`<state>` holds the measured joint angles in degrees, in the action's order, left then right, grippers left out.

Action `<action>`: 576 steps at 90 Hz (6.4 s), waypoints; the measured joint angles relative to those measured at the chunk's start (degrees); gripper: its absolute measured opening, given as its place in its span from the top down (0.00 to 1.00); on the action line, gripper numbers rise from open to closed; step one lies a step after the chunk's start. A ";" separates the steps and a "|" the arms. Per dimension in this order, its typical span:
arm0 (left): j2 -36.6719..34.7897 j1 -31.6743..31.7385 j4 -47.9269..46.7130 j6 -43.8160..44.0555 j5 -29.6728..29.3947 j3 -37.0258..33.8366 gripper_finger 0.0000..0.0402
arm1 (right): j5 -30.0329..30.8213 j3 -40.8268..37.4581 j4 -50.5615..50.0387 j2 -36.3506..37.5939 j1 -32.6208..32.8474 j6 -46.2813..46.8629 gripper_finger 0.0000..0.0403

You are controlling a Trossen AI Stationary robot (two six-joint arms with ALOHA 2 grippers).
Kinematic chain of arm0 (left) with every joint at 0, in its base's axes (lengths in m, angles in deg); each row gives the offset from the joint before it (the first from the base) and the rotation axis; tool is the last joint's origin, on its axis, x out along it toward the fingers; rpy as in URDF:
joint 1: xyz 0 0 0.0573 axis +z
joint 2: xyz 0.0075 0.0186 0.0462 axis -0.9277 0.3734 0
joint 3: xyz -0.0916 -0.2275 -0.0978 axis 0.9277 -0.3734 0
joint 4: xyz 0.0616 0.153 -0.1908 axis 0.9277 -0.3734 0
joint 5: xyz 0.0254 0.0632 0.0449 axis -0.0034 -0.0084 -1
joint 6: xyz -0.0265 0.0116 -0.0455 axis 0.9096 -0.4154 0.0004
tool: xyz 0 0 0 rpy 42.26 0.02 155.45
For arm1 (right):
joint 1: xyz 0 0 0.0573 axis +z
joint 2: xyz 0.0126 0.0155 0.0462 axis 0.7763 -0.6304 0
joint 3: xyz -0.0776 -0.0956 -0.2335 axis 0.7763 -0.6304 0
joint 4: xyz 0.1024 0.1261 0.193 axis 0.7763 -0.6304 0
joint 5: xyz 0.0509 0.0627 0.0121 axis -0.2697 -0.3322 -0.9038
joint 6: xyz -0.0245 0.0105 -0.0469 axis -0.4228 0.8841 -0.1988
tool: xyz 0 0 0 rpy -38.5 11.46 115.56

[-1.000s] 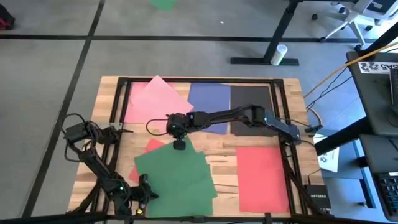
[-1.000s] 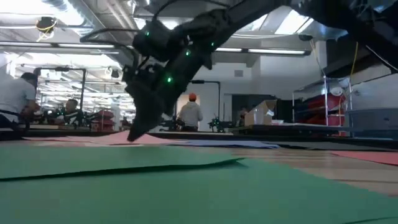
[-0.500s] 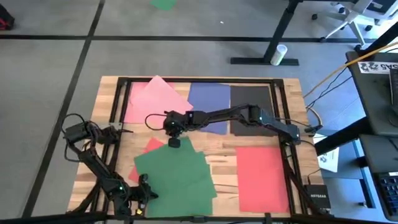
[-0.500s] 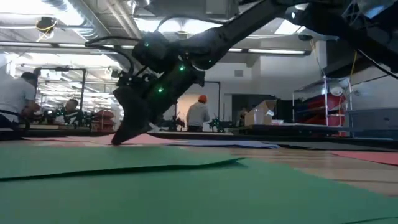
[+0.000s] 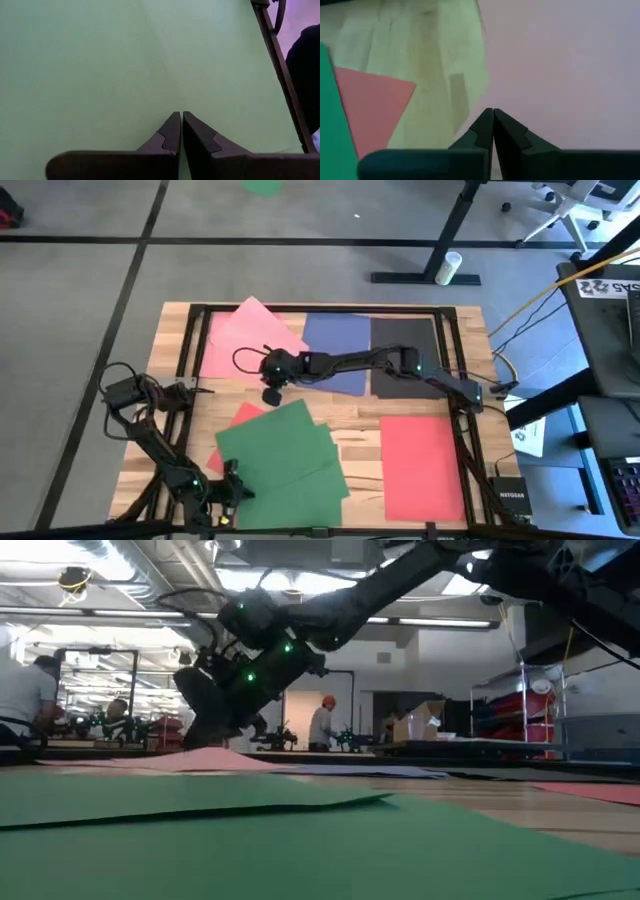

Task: Organize paper
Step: Stack the pink paper on top of the other pink papers on the table

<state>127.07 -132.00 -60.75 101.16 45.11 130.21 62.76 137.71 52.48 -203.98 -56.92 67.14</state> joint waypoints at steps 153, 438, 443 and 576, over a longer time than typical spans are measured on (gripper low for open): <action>-5.85 19.12 -56.05 25.69 -7.90 2.50 1.00 | 11.76 0.00 -15.37 0.72 -2.39 7.17 1.00; -9.78 21.27 -46.88 33.91 -4.17 -13.37 1.00 | 1.90 -16.02 -2.65 7.02 19.46 14.79 1.00; -9.72 20.63 -51.27 36.47 -2.79 -12.93 1.00 | 1.96 -16.03 -2.65 6.99 19.54 14.79 1.00; -14.53 28.83 -26.41 20.95 -11.33 -20.87 1.00 | 2.26 -16.15 -0.38 6.75 19.91 14.18 1.00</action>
<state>112.53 -103.17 -87.16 122.12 33.78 109.35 65.02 121.55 52.10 -197.22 -37.01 81.32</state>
